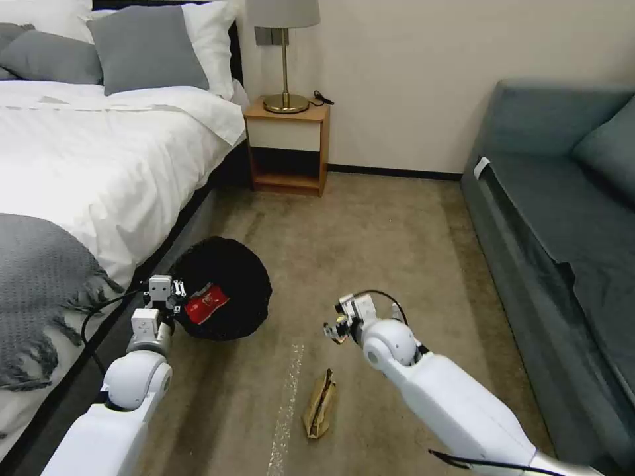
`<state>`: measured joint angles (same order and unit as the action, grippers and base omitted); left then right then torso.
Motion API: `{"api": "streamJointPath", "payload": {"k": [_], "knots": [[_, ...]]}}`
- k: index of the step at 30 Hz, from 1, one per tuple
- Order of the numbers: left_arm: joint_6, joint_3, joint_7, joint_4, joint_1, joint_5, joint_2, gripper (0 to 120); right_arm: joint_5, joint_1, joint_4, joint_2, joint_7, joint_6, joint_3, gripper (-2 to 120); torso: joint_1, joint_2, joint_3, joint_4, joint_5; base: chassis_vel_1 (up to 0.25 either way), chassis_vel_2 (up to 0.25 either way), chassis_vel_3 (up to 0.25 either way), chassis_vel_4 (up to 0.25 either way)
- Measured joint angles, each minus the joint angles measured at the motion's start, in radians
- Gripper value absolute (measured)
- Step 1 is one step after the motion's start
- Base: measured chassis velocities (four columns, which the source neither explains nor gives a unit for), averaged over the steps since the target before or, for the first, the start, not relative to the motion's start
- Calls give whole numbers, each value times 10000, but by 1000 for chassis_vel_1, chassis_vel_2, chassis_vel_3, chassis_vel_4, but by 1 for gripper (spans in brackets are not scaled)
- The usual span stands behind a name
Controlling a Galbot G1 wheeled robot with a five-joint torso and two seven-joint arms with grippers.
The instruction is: Pick up the trash bin, then pick up the garbage on the floor and place it into the trash bin.
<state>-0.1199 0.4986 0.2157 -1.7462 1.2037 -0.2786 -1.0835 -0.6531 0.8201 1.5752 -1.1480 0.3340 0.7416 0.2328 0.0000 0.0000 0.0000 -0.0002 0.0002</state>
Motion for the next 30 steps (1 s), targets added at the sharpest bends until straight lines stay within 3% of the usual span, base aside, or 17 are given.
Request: {"api": "streamJointPath", "payload": {"k": [9,17,30], "knots": [[-150,-106,75,-565,242,-160,-53,4,719,657,-327,-530,-667,-7,227,100,0,0,0,1,-2,0,0,0,0],[-142,-74,89,-463,289,-152,-51,4,1220,761,-1198,-1230,-932,-30,330,100,0,0,0,3,-3,0,0,0,0],[32,74,1,-192,356,-227,9,4,1811,710,-2197,-1604,-1454,-52,280,98,0,0,0,3,-3,0,0,0,0]]}}
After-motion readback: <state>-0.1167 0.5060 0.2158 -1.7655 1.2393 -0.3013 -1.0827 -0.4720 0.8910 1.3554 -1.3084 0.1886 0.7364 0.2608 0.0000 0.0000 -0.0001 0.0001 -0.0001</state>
